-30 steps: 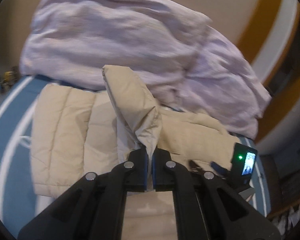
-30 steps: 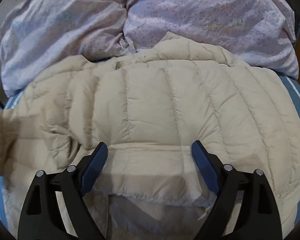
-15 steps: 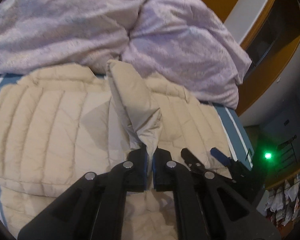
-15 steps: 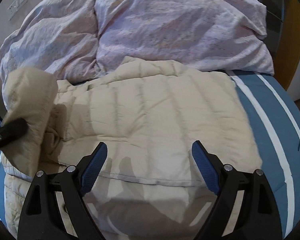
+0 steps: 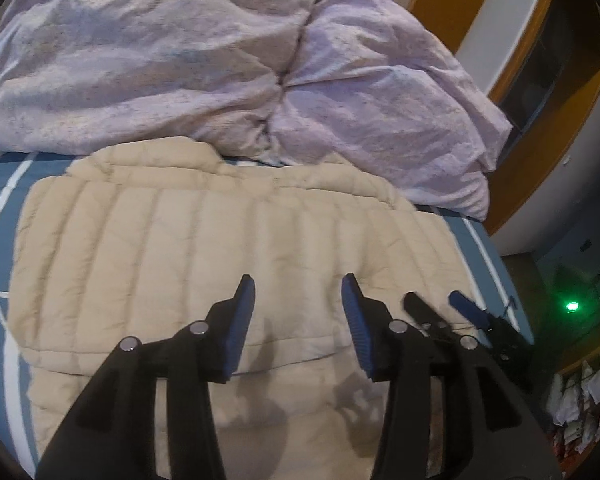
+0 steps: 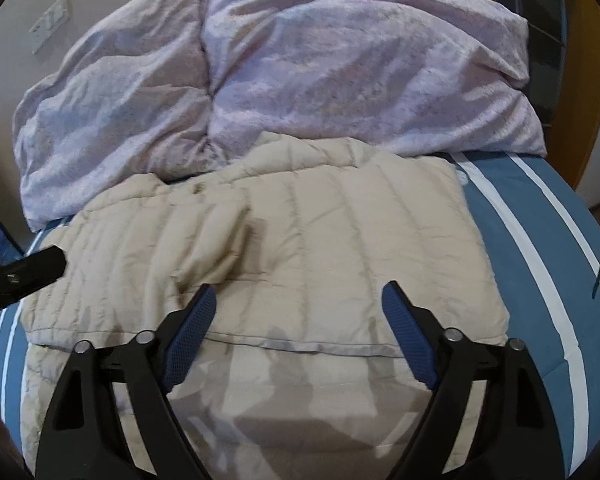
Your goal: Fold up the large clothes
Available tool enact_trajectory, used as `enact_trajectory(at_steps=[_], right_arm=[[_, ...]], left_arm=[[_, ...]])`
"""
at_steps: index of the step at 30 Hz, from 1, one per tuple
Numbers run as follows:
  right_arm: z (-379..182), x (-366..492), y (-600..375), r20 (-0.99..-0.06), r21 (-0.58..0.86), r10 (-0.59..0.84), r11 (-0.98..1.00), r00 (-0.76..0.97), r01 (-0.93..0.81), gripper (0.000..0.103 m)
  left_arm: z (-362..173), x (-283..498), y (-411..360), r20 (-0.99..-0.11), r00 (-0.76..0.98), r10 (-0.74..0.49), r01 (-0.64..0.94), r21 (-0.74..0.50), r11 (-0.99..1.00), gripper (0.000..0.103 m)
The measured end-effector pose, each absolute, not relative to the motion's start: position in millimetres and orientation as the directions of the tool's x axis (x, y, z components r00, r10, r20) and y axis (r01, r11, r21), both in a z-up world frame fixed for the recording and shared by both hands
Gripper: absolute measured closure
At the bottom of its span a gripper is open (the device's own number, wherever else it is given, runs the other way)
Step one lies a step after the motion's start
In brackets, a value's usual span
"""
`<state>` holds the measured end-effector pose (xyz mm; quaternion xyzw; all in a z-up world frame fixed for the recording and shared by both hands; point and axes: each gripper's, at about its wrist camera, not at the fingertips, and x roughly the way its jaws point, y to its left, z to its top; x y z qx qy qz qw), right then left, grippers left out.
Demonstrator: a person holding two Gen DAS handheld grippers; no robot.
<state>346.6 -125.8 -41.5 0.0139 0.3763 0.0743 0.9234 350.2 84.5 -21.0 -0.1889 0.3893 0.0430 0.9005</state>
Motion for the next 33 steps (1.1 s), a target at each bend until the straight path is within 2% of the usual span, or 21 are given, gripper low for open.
enact_trajectory(at_steps=[2, 5, 8, 11, 19, 22, 33], right_arm=[[-38, 346, -118, -0.689, 0.093, 0.180, 0.983, 0.702, -0.160, 0.041], [-38, 346, -102, -0.683, 0.122, 0.245, 0.967, 0.688, -0.223, 0.056], [-45, 348, -88, -0.692, 0.122, 0.270, 0.958, 0.669, -0.261, 0.066], [-59, 355, -78, -0.720, 0.115, 0.270, 0.955, 0.640, -0.273, 0.072], [-87, 368, -81, -0.770, 0.078, 0.211, 0.968, 0.602, -0.240, 0.075], [-93, 372, -81, -0.782, 0.060, 0.191, 0.971, 0.594, -0.232, 0.075], [-101, 379, -84, -0.783, 0.057, 0.185, 0.972, 0.594, -0.227, 0.073]], left_arm=[[-25, 347, 92, -0.731, 0.682, -0.026, -0.252, -0.268, 0.930, 0.058], [-32, 344, 102, -0.744, 0.667, 0.031, -0.283, -0.214, 0.935, 0.058], [-43, 341, 114, -0.758, 0.648, 0.076, -0.316, -0.176, 0.932, 0.058], [-57, 341, 128, -0.774, 0.622, 0.119, -0.354, -0.142, 0.924, 0.058], [-89, 344, 147, -0.797, 0.587, 0.139, -0.382, -0.122, 0.916, 0.057], [-97, 345, 147, -0.792, 0.591, 0.153, -0.378, -0.104, 0.920, 0.051], [-110, 348, 143, -0.777, 0.601, 0.186, -0.366, -0.061, 0.929, 0.043]])
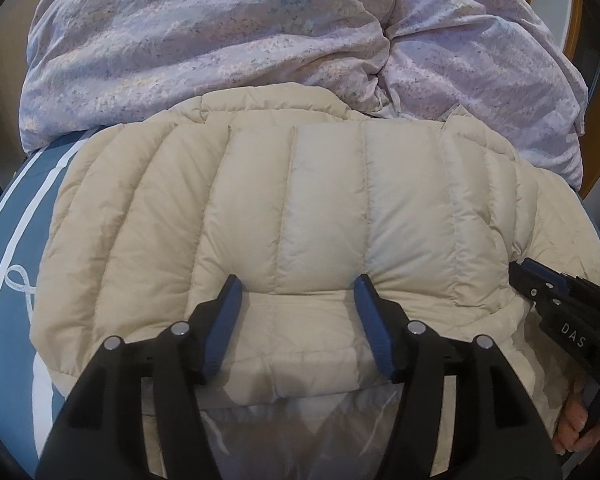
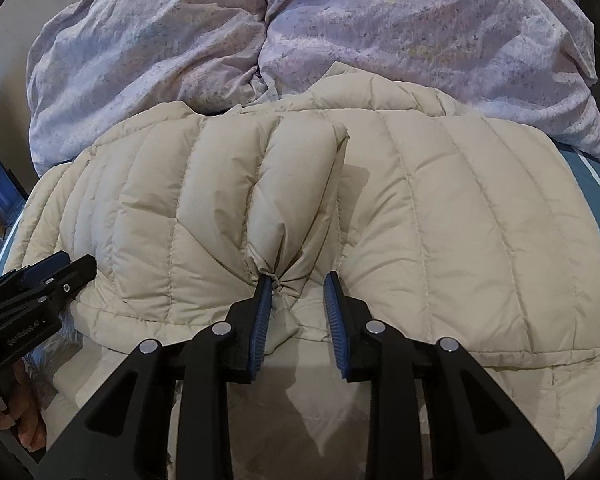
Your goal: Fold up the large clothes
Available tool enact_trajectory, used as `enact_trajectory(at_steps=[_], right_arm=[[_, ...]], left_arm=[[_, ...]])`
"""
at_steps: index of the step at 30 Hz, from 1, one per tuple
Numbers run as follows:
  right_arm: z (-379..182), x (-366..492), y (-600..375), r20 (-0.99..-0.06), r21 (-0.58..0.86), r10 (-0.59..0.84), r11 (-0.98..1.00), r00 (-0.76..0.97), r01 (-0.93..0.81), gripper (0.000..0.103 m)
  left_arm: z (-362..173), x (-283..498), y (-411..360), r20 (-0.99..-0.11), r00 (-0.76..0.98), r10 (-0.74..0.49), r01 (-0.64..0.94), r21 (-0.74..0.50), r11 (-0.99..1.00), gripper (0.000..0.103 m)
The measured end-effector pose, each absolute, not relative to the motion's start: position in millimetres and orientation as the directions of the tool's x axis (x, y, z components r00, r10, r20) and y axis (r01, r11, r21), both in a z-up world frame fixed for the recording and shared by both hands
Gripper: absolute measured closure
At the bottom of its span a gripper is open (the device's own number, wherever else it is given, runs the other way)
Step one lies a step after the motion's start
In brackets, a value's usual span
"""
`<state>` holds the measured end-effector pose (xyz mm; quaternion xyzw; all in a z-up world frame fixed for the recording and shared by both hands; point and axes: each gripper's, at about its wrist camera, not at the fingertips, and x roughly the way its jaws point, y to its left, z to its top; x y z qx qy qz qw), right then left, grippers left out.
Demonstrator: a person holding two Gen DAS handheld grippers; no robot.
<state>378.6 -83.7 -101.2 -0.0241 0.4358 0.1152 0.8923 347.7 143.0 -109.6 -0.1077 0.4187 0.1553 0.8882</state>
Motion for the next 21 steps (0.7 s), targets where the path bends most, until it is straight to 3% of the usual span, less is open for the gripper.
enact_trajectory(at_steps=[3, 5, 6, 14, 21], right_arm=[[-96, 379, -87, -0.790, 0.093, 0.218, 0.966, 0.573, -0.239, 0.058], [-89, 376, -89, -0.787, 0.110, 0.232, 0.964, 0.572, -0.240, 0.034], [-82, 371, -90, -0.776, 0.115, 0.240, 0.963, 0.583, -0.244, 0.030], [-48, 322, -116, -0.758, 0.133, 0.301, 0.940, 0.579, -0.314, 0.022], [-37, 260, -191, -0.787, 0.140, 0.289, 0.944, 0.545, -0.299, 0.022]], left_arm=[[-106, 344, 143, -0.780, 0.602, 0.171, -0.362, -0.075, 0.929, 0.035], [-100, 336, 144, -0.775, 0.612, 0.157, -0.357, -0.094, 0.929, 0.033], [-96, 331, 144, -0.774, 0.616, 0.149, -0.352, -0.101, 0.930, 0.031], [-75, 249, 155, -0.765, 0.629, 0.136, -0.342, -0.115, 0.933, 0.029], [-77, 149, 177, -0.786, 0.605, 0.128, -0.376, -0.141, 0.916, 0.029]])
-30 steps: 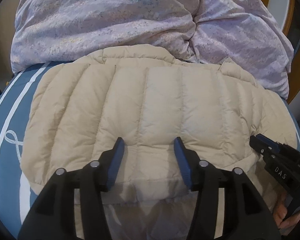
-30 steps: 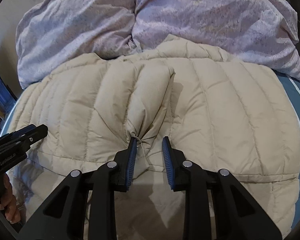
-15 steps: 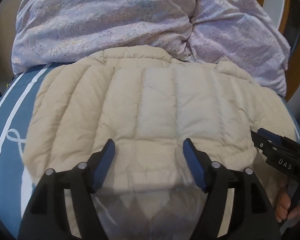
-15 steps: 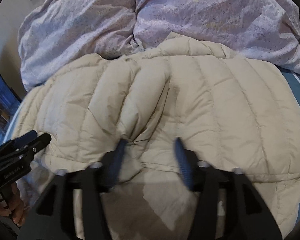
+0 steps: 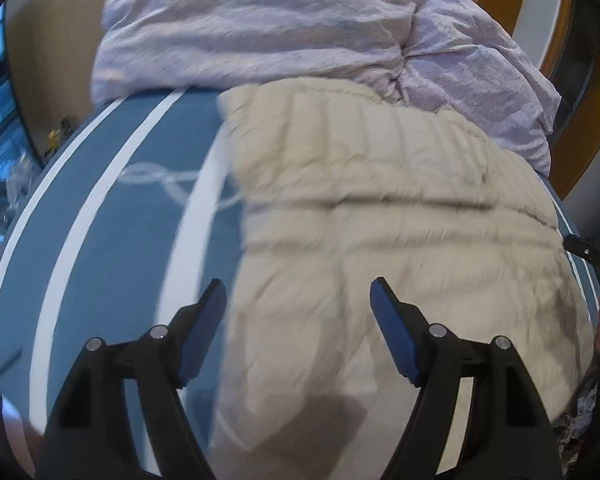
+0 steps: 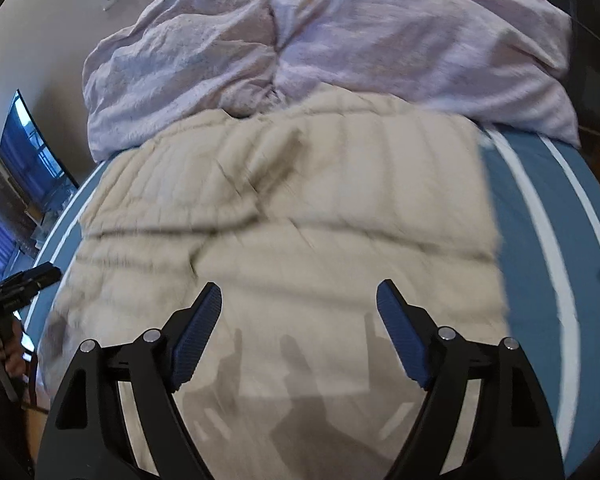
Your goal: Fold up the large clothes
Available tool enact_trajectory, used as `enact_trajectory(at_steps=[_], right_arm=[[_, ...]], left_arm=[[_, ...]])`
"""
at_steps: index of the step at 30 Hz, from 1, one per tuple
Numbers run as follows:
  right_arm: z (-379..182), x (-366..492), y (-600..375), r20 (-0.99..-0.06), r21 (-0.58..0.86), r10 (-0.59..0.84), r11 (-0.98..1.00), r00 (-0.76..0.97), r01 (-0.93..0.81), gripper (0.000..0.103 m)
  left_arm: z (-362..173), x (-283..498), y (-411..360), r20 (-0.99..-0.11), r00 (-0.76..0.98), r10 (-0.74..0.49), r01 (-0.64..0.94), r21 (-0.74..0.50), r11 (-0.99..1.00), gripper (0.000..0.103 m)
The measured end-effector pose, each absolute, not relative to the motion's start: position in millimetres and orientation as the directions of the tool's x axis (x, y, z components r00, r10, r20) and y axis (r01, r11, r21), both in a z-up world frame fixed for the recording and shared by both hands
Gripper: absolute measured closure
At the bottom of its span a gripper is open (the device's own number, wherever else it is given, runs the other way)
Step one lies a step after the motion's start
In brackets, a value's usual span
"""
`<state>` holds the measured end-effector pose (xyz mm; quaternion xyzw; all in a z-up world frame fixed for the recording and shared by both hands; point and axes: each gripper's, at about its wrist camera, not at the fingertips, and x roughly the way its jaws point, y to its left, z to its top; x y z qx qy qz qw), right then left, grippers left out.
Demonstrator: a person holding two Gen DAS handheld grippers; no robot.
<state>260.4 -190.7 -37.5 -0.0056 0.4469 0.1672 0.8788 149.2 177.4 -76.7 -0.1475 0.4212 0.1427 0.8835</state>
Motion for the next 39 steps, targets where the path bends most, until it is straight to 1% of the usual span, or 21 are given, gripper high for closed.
enact_trajectory(at_steps=[5, 10, 14, 18, 22, 25, 27, 30, 31, 33, 35, 36, 39], right_arm=[[-41, 231, -248, -0.814, 0.163, 0.256, 0.962, 0.521, -0.220, 0.021], [-49, 196, -296, -0.824, 0.225, 0.274, 0.962, 0.496, -0.157, 0.022], [-58, 174, -321, -0.833, 0.231, 0.257, 0.966, 0.490, -0.114, 0.022], [-65, 157, -336, -0.822, 0.273, 0.284, 0.957, 0.494, -0.095, 0.022], [-71, 145, -344, -0.813, 0.302, 0.302, 0.950, 0.498, -0.084, 0.023], [-76, 137, -345, -0.794, 0.350, 0.350, 0.932, 0.496, -0.097, 0.027], [-78, 133, -345, -0.783, 0.366, 0.367, 0.925, 0.501, -0.105, 0.028], [-82, 130, -342, -0.760, 0.422, 0.430, 0.897, 0.487, -0.133, 0.039], [-83, 129, -341, -0.756, 0.434, 0.443, 0.890, 0.481, -0.138, 0.044], [-83, 127, -337, -0.749, 0.442, 0.459, 0.883, 0.478, -0.154, 0.045], [-85, 126, -334, -0.746, 0.454, 0.474, 0.876, 0.468, -0.164, 0.051], [-86, 125, -333, -0.745, 0.457, 0.478, 0.874, 0.465, -0.166, 0.052], [-88, 125, -329, -0.746, 0.461, 0.484, 0.871, 0.458, -0.169, 0.063]], left_arm=[[-91, 103, 190, -0.808, 0.585, 0.076, -0.405, -0.210, 0.890, 0.029], [-103, 71, 188, -0.806, 0.591, 0.025, -0.404, -0.269, 0.874, 0.031], [-110, 53, 180, -0.801, 0.598, 0.001, -0.384, -0.286, 0.878, 0.035], [-114, 41, 173, -0.795, 0.606, -0.022, -0.369, -0.305, 0.878, 0.040], [-115, 31, 166, -0.785, 0.619, -0.026, -0.356, -0.310, 0.882, 0.040], [-116, 27, 162, -0.780, 0.625, -0.029, -0.349, -0.312, 0.883, 0.041], [-116, 25, 158, -0.777, 0.628, -0.033, -0.344, -0.315, 0.885, 0.041], [-116, 23, 154, -0.774, 0.632, -0.040, -0.337, -0.321, 0.885, 0.042], [-115, 22, 153, -0.773, 0.633, -0.043, -0.336, -0.324, 0.885, 0.043], [-116, 20, 150, -0.771, 0.635, -0.046, -0.333, -0.327, 0.884, 0.046], [-116, 19, 148, -0.769, 0.637, -0.048, -0.332, -0.330, 0.884, 0.049], [-116, 18, 147, -0.768, 0.638, -0.049, -0.332, -0.331, 0.883, 0.051], [-117, 16, 146, -0.766, 0.640, -0.052, -0.330, -0.336, 0.882, 0.057]])
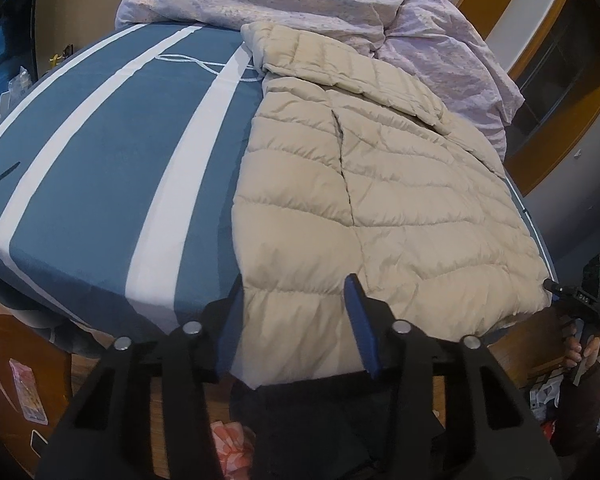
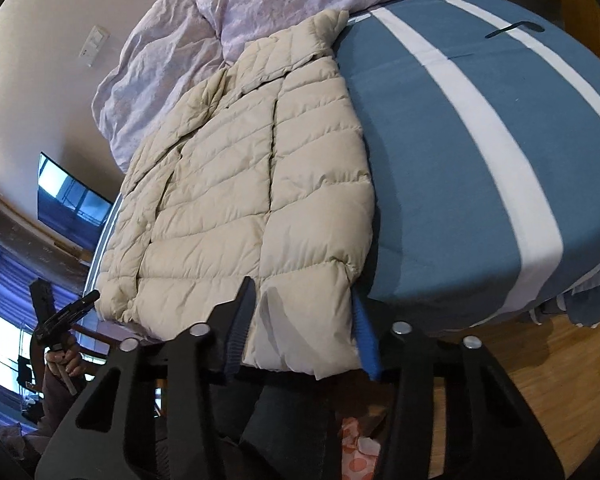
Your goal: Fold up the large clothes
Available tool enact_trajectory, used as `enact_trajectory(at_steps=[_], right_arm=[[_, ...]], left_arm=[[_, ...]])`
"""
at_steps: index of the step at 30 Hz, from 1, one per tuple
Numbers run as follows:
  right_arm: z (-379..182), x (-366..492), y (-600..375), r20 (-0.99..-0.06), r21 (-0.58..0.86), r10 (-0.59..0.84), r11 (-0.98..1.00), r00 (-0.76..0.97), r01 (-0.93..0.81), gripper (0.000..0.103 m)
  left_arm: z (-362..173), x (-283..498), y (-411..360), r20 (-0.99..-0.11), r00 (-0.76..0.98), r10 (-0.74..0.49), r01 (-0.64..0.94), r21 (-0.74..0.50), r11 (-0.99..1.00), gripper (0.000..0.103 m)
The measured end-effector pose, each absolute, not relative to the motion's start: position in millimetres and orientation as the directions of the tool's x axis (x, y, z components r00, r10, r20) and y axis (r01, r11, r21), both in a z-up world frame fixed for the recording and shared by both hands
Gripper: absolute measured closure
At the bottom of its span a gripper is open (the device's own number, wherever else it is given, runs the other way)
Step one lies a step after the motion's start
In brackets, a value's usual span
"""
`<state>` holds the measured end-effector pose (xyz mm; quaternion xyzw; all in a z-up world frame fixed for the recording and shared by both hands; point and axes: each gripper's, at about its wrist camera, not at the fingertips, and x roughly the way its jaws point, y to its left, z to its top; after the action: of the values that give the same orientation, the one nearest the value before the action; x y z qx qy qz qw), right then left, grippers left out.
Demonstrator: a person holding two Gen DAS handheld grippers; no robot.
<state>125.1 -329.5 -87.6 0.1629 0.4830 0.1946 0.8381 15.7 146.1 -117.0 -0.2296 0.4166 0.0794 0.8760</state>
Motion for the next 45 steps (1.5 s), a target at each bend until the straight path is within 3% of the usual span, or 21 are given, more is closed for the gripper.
enact_trajectory(at_steps=[5, 7, 10, 25, 45], right_arm=[[-87, 123, -329, -0.738, 0.461, 0.484, 0.870, 0.470, -0.173, 0.086], [-81, 122, -329, -0.727, 0.458, 0.483, 0.871, 0.489, -0.178, 0.090], [-71, 123, -329, -0.715, 0.445, 0.474, 0.875, 0.514, -0.189, 0.093], [-19, 167, -306, -0.673, 0.334, 0.377, 0.923, 0.637, -0.192, 0.094], [2, 295, -277, -0.651, 0.270, 0.247, 0.959, 0.718, -0.085, 0.094]], left_arm=[[-119, 15, 149, -0.773, 0.633, -0.049, -0.346, -0.338, 0.875, 0.084], [-117, 13, 151, -0.770, 0.637, -0.045, -0.347, -0.338, 0.875, 0.092], [-108, 13, 149, -0.761, 0.648, -0.023, -0.343, -0.319, 0.883, 0.096], [-54, 47, 151, -0.719, 0.681, 0.142, -0.372, -0.173, 0.912, 0.098], [-7, 171, 184, -0.674, 0.681, 0.286, -0.442, -0.066, 0.895, 0.099]])
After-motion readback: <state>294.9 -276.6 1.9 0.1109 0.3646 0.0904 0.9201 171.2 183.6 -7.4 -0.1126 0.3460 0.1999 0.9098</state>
